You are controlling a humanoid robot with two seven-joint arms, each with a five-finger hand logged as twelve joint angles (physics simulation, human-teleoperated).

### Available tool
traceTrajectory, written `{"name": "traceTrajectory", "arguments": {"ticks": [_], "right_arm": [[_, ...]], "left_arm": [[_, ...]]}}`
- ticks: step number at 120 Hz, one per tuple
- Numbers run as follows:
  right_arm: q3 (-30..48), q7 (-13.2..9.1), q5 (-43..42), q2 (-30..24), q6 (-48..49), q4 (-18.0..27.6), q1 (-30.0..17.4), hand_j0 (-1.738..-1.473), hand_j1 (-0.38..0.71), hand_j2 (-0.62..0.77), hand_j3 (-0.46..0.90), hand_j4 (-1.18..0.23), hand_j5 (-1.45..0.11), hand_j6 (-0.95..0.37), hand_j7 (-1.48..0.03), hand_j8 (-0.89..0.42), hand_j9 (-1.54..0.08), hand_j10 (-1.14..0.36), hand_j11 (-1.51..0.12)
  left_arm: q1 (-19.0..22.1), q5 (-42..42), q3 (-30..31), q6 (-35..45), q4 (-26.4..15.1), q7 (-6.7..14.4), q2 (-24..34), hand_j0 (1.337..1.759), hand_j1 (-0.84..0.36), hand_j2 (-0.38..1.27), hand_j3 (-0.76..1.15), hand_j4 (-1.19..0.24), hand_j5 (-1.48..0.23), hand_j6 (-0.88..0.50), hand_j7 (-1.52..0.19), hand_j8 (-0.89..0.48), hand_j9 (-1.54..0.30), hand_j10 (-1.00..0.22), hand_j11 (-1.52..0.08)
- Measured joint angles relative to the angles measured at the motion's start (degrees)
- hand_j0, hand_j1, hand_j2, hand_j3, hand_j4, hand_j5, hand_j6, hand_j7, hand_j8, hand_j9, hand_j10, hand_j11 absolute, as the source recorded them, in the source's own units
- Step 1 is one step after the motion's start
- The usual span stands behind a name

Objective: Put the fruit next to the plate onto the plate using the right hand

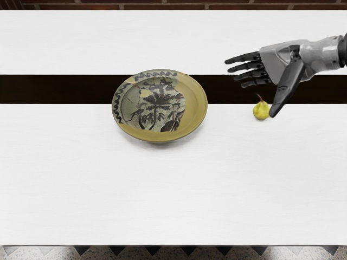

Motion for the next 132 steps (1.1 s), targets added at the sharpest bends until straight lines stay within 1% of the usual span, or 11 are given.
{"name": "traceTrajectory", "arguments": {"ticks": [21, 37, 42, 48, 58, 68, 74, 82, 95, 115, 132], "right_arm": [[0.30, -0.03, -0.47, -0.42, 0.01, 0.14, -0.24, -1.658, -0.35, 0.00, 0.00, 0.00, 0.00, 0.00, 0.00, 0.00, 0.00, 0.00, 0.00], [0.04, -0.04, -2.06, 2.28, -1.37, 0.12, 4.82, -1.658, -0.35, 0.00, 0.00, 0.00, 0.00, 0.00, 0.00, 0.00, 0.00, 0.00, 0.00], [-2.98, -0.04, -3.29, 4.00, -4.05, 0.10, 8.98, -1.658, -0.35, 0.00, 0.00, 0.00, 0.00, 0.00, 0.00, 0.00, 0.00, 0.00, 0.00], [-11.16, -0.04, -4.08, 6.68, -8.95, 0.08, 16.70, -1.658, -0.35, 0.00, 0.00, 0.00, 0.00, 0.00, 0.00, 0.00, 0.00, 0.00, 0.00], [-30.39, -0.04, -1.83, 13.15, -16.04, 0.12, 31.64, -1.658, -0.35, 0.00, 0.00, 0.00, 0.00, 0.00, 0.00, 0.00, 0.00, 0.00, 0.00], [-49.96, -0.04, 0.95, 22.16, -20.94, 0.22, 45.41, -1.658, -0.35, 0.00, 0.00, 0.00, 0.00, 0.00, 0.00, 0.00, 0.00, 0.00, 0.00], [-59.37, -0.04, 1.89, 27.76, -25.58, 0.28, 50.34, -1.658, -0.35, 0.00, 0.00, 0.00, 0.00, 0.00, 0.00, 0.00, 0.00, 0.00, 0.00], [-67.33, -0.04, 2.59, 33.19, -31.75, 0.32, 53.78, -1.658, -0.35, 0.00, 0.00, 0.00, 0.00, 0.00, 0.00, 0.00, 0.00, 0.00, 0.00], [-71.55, -0.04, 2.66, 36.96, -38.67, 0.10, 52.98, -1.658, -0.35, 0.00, 0.00, 0.00, 0.00, 0.00, 0.00, 0.00, 0.00, 0.00, 0.00], [-67.99, -0.04, 0.81, 38.28, -45.05, -5.09, 43.20, -1.658, -0.35, 0.00, 0.00, 0.00, 0.00, 0.00, 0.00, 0.00, 0.00, 0.00, 0.00], [-65.47, -0.04, -3.42, 39.04, -48.31, -12.02, 33.30, -1.658, -0.35, 0.00, 0.00, 0.00, 0.00, 0.00, 0.00, 0.00, 0.00, 0.00, 0.00]], "left_arm": [[0.00, 0.00, 0.00, 0.00, 0.00, 0.00, 0.00, 1.658, 0.33, 0.00, 0.00, -0.02, -0.02, -0.02, -0.02, -0.02, -0.02, -0.02, -0.02], [0.00, 0.00, 0.00, 0.00, -0.01, 0.00, 0.00, 1.658, 0.33, 0.00, 0.00, -0.02, -0.02, -0.02, -0.02, -0.02, -0.02, -0.02, -0.02], [0.00, 0.00, 0.00, 0.00, 0.00, 0.00, 0.00, 1.658, 0.33, 0.00, 0.00, -0.02, -0.02, -0.02, -0.02, -0.02, -0.02, -0.02, -0.02], [0.00, 0.00, 0.00, 0.00, 0.00, 0.00, 0.00, 1.658, 0.33, 0.00, 0.00, -0.02, -0.02, -0.02, -0.02, -0.02, -0.02, -0.02, -0.02], [0.00, 0.00, 0.00, 0.00, 0.00, 0.00, 0.00, 1.658, 0.33, 0.00, 0.00, -0.02, -0.02, -0.02, -0.02, -0.02, -0.02, -0.02, -0.02], [0.00, -0.01, 0.01, 0.00, 0.00, 0.00, 0.00, 1.658, 0.33, 0.00, 0.00, -0.02, -0.02, -0.02, -0.02, -0.02, -0.02, -0.02, -0.02], [0.00, -0.01, 0.01, 0.00, 0.00, 0.00, 0.00, 1.658, 0.33, 0.00, 0.00, -0.02, -0.02, -0.02, -0.02, -0.02, -0.02, -0.02, -0.02], [0.00, -0.01, 0.01, 0.00, 0.00, 0.00, 0.00, 1.658, 0.33, 0.00, 0.00, -0.02, -0.02, -0.02, -0.02, -0.02, -0.02, -0.02, -0.02], [0.00, -0.01, 0.01, 0.00, 0.00, 0.00, 0.00, 1.658, 0.33, 0.00, 0.00, -0.02, -0.02, -0.02, -0.02, -0.02, -0.02, -0.02, -0.02], [0.00, -0.01, 0.01, 0.00, 0.00, 0.00, 0.00, 1.658, 0.33, 0.00, 0.00, -0.02, -0.02, -0.02, -0.02, -0.02, -0.02, -0.02, -0.02], [0.00, -0.01, 0.01, -0.01, 0.00, 0.00, 0.00, 1.658, 0.33, 0.00, 0.00, -0.02, -0.02, -0.02, -0.02, -0.02, -0.02, -0.02, -0.02]]}}
